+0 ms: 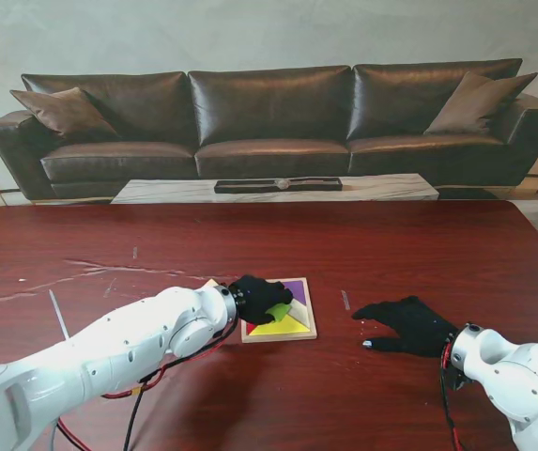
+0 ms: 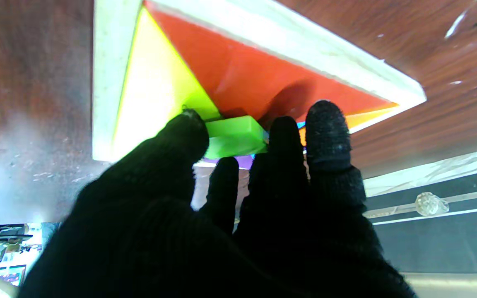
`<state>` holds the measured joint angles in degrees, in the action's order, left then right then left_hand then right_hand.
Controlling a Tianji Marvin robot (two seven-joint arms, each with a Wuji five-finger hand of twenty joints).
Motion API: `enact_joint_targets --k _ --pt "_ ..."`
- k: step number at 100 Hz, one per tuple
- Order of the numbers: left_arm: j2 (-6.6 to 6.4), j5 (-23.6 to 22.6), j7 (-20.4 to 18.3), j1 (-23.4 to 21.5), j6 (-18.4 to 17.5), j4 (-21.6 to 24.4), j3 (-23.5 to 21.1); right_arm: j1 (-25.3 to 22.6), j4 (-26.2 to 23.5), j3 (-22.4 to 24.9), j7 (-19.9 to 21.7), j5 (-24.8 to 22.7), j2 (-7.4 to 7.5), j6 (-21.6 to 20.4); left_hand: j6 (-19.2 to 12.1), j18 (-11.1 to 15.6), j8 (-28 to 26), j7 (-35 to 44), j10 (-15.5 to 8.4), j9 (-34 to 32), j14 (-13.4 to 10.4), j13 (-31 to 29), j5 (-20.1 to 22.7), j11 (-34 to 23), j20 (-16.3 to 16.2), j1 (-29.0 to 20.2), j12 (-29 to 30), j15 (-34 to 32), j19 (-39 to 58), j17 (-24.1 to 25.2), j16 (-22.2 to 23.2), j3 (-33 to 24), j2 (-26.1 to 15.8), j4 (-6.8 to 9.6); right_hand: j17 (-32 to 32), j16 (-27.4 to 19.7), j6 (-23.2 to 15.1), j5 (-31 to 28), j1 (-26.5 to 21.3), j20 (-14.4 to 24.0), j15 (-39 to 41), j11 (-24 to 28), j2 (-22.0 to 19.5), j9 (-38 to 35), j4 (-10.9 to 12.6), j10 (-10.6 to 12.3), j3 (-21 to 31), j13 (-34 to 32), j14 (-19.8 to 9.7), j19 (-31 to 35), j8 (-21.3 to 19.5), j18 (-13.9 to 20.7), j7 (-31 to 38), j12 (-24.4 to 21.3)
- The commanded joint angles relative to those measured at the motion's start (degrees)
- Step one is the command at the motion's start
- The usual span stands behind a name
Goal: Assemble the tangram pieces into a square
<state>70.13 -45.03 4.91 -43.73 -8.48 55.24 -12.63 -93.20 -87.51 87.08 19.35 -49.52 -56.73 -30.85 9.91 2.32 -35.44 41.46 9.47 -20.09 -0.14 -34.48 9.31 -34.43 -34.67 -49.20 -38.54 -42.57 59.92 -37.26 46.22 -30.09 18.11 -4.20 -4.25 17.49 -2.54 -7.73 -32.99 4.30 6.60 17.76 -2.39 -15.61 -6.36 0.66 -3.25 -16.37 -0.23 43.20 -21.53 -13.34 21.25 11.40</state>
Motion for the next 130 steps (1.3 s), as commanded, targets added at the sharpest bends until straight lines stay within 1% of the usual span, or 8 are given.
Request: enact_joint_targets --k 1,32,45,51,86,103,120,130 --pt "1.18 0.4 0.6 0.5 -0.6 -0.5 0.2 -0.3 -0.2 -0.1 0.0 -0.2 -0.16 0.1 -0.8 1.3 -1.2 2.4 -1.0 -1.7 -0.8 -1.7 1.2 -2.1 0.1 -3.4 -1.5 -0.5 -0.4 -0.6 0.6 -1.7 -0.7 -0.06 -0.9 0.2 -0.5 2.4 0.1 -1.3 -0.3 -0.3 -1.4 -0.2 1.3 0.4 0.3 -0.5 -1.0 -0.3 0.0 -0.6 -0.4 -0.2" --pt "4.23 1.9 2.6 2.1 -2.3 -4.0 1.9 -0.5 -0.3 0.0 0.0 -0.2 -0.18 0.3 -1.2 0.9 -1.1 2.8 -1.2 -1.9 -0.9 -1.8 1.4 -2.1 -0.2 -3.2 -1.5 -0.3 -0.3 -0.6 0.5 -0.7 -1.6 0.29 -1.0 0.2 -0.3 2.5 0.0 -1.3 -0.3 -0.3 -1.4 -0.2 1.4 0.5 0.3 -0.5 -1.0 -0.3 0.0 -0.5 -0.4 -0.2" --pt "4.90 2.0 3.0 2.4 -2.7 -4.5 2.2 -0.5 -0.3 0.1 -0.1 -0.2 -0.19 0.3 -1.2 0.7 -1.0 2.8 0.1 -1.6 -0.6 -1.6 1.4 -1.6 -0.4 -2.6 -1.3 -0.1 -0.1 -0.5 0.1 -0.6 -1.6 0.50 -0.9 0.3 -0.3 2.4 0.0 -1.3 -0.2 -0.3 -1.4 -0.3 1.4 0.4 0.3 -0.6 -1.0 -0.3 0.0 -0.6 -0.4 -0.2" --pt "5.21 2.1 3.2 2.6 -2.9 -4.9 2.4 -0.5 -0.2 0.1 -0.1 -0.2 -0.20 0.3 -1.2 0.8 -1.0 2.8 -1.1 -1.9 -0.7 -1.8 1.4 -1.6 -0.6 -2.5 -1.3 -0.2 0.1 -0.6 0.0 -0.6 -1.6 0.54 -0.9 0.2 -0.3 2.4 0.0 -1.3 -0.3 -0.3 -1.4 -0.2 1.4 0.5 0.3 -0.6 -1.0 -0.3 0.0 -0.6 -0.4 -0.2" --pt "6.40 3.6 3.0 3.0 -4.9 -6.6 2.9 -0.7 -0.2 0.3 -0.3 -0.4 -0.22 0.3 -1.2 2.3 -0.7 2.6 -0.6 -1.9 -0.1 -1.9 2.0 -1.5 0.1 -4.1 -1.2 -0.2 -0.9 -1.7 0.6 -1.4 -0.3 -0.03 -0.9 0.3 -0.4 2.3 0.0 -1.3 -0.2 -0.3 -1.4 -0.3 1.4 0.5 0.3 -0.7 -1.0 -0.3 -0.1 -0.6 -0.4 -0.2" --pt "4.50 1.9 3.3 2.1 -2.8 -3.0 1.4 -0.5 0.0 0.0 -0.3 -0.2 -0.22 0.3 -1.4 0.7 -0.4 2.4 1.1 0.4 0.2 0.5 2.5 0.2 0.1 -3.4 -0.4 1.8 -2.1 -0.1 -0.5 -2.2 -0.5 0.36 -1.0 0.3 -0.5 2.3 0.1 -1.3 -0.2 -0.3 -1.5 -0.3 1.3 0.6 0.3 -0.7 -1.0 -0.3 -0.1 -0.7 -0.4 -0.2" --pt "1.02 -0.6 -0.8 1.5 -0.3 2.8 0.4 -0.5 0.1 -0.1 -0.4 0.0 -0.24 0.4 -2.1 -2.8 1.1 0.0 1.5 5.2 1.2 5.6 2.2 3.5 -2.4 -2.0 1.4 4.0 -1.2 5.2 -2.2 -1.9 -0.6 0.45 -1.0 0.3 -0.5 2.3 0.0 -1.3 -0.3 -0.3 -1.5 -0.3 1.4 0.5 0.3 -0.6 -1.0 -0.3 -0.1 -0.7 -0.4 -0.2" --pt "0.26 -1.5 -1.6 1.3 0.3 3.4 0.7 -0.5 0.1 -0.2 -0.4 0.0 -0.25 0.4 -2.8 -3.1 1.8 -1.8 1.3 5.8 1.8 6.2 1.5 4.0 -3.2 -1.4 1.5 4.6 -0.4 6.4 -2.5 -2.0 -0.6 0.55 -1.0 0.3 -0.4 2.3 0.0 -1.3 -0.3 -0.3 -1.5 -0.3 1.4 0.6 0.3 -0.6 -1.0 -0.3 -0.1 -0.7 -0.4 -0.2"
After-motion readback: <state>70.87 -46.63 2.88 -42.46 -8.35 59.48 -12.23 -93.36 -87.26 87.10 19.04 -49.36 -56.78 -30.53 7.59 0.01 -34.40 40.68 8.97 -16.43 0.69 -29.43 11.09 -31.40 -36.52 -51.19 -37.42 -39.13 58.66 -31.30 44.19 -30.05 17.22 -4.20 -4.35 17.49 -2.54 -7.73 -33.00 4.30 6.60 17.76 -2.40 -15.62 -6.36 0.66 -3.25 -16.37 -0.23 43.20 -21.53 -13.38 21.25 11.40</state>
